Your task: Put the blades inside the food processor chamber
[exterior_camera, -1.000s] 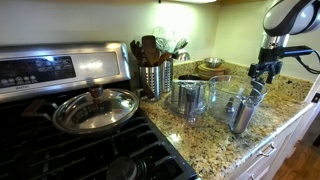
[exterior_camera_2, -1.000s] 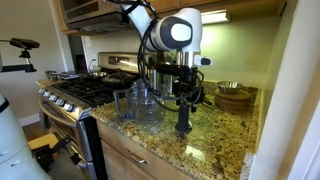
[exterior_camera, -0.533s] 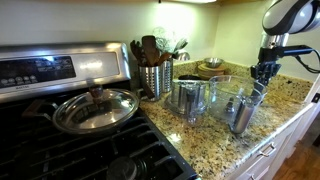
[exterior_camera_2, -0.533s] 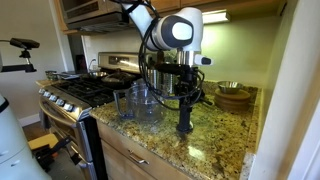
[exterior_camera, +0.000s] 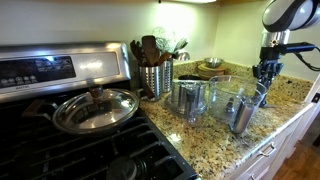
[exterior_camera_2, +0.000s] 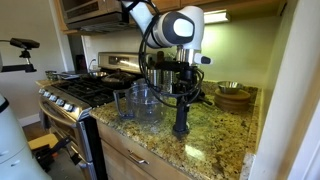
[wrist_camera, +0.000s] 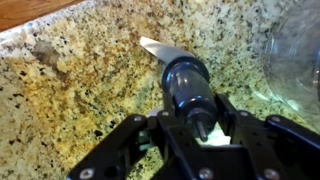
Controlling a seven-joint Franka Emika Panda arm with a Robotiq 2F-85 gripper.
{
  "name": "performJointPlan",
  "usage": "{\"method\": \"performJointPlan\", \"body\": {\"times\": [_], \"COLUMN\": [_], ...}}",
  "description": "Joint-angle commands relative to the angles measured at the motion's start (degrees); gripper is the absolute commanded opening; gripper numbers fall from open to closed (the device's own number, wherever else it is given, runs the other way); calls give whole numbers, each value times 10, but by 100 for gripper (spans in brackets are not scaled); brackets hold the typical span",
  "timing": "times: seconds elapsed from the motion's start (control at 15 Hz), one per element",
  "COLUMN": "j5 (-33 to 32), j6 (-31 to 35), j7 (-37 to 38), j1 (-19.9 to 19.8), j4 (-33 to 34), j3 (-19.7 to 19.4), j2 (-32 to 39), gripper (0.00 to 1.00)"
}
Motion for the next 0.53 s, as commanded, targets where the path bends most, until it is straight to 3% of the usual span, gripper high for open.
{"method": "performJointPlan", "body": {"times": [0.0, 0.47], "j5": [-21, -90], "j6": [-48, -83], "j7": [2, 17], "j1": [-2, 1], "j4": [6, 20], "j3": [-3, -1], "j2": [-43, -118], "gripper": [19, 19]}}
